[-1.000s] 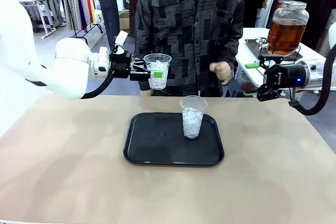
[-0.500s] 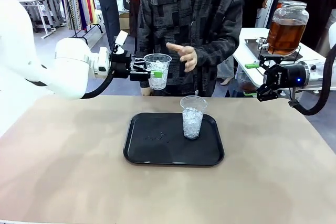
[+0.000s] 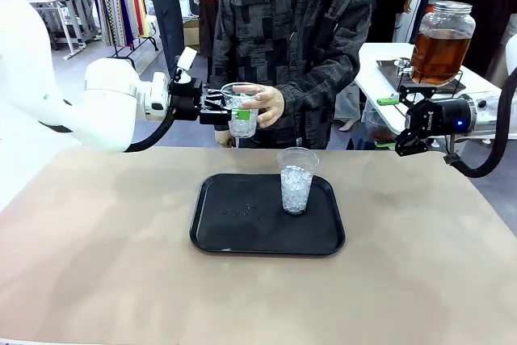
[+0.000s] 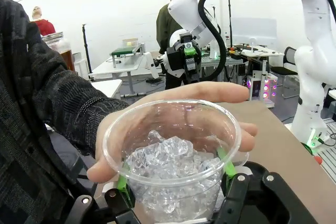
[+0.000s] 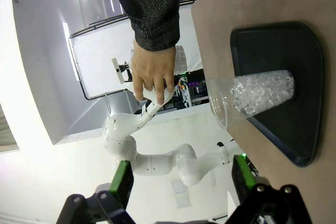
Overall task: Pour the drink into the iced cup.
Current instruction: Open the gripper to release the iced cup you were holding.
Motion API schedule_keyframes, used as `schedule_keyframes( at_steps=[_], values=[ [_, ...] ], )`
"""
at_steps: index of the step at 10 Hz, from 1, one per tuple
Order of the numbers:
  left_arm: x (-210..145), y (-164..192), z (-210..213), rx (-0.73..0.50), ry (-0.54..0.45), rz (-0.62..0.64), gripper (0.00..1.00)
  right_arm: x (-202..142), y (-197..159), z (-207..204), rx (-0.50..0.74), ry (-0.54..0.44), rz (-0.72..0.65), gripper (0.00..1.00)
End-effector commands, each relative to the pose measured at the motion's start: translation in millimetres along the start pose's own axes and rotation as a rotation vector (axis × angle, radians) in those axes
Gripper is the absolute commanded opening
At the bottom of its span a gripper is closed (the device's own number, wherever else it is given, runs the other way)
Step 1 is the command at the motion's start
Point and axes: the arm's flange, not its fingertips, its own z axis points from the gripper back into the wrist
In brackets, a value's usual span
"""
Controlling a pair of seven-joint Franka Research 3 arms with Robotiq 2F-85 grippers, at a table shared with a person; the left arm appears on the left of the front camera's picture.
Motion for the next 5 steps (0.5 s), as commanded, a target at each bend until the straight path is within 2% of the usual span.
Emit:
schedule_keyframes(
  at_steps=[1, 5],
  values=[
    [3.4, -3.1, -1.5, -0.004, -0.006, -0.019, 0.75, 0.7, 1.3, -0.1, -0.002, -0.005, 0.004, 1.00],
    [3.4, -3.1, -1.5, -0.004, -0.006, -0.019, 0.75, 0.7, 1.3, -0.1, -0.002, -0.005, 0.004, 1.00]
  ],
)
